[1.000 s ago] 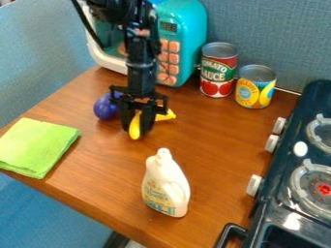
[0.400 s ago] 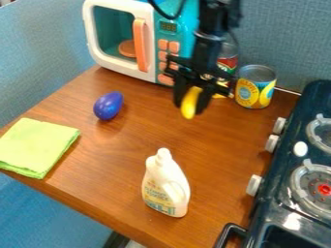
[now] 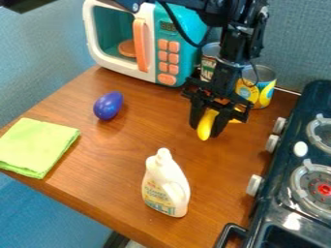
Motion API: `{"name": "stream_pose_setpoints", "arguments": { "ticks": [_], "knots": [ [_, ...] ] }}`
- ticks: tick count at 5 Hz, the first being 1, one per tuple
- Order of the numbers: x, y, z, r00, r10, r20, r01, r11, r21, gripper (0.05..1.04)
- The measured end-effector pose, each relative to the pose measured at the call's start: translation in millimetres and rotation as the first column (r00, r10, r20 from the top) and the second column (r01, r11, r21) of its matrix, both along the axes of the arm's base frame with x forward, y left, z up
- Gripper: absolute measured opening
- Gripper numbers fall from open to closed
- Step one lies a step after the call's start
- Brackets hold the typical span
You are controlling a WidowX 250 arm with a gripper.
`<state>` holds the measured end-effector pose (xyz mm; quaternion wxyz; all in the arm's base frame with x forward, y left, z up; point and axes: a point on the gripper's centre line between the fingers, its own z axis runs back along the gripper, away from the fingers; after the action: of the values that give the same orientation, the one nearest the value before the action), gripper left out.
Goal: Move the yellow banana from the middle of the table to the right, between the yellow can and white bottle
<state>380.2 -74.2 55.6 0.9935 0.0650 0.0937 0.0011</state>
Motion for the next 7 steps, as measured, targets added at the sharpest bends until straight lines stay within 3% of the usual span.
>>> {"name": "stream_pose_setpoints", "arguments": {
  "ticks": [1,3,4,5,6,7],
  "knots": [
    [-4.0,-3.8,-16.0,0.999,0.004,-0.052,-0.005,1.000,-0.017,0.499],
    [-10.7,-9.2,-36.9,0.995,0.003,-0.104,-0.009,0.999,-0.050,0.499],
    [-10.7,-8.2,-37.8,0.993,0.011,-0.118,-0.016,0.999,-0.038,0.571],
    [-11.7,-4.7,-36.7,0.992,0.035,-0.122,-0.036,0.999,-0.008,0.863],
    [-21.1,-2.2,-34.8,0.992,0.052,-0.111,-0.052,0.999,0.001,0.996],
    [-29.3,0.5,-13.1,0.998,0.056,-0.036,-0.057,0.998,-0.018,0.998]
  ]
}}
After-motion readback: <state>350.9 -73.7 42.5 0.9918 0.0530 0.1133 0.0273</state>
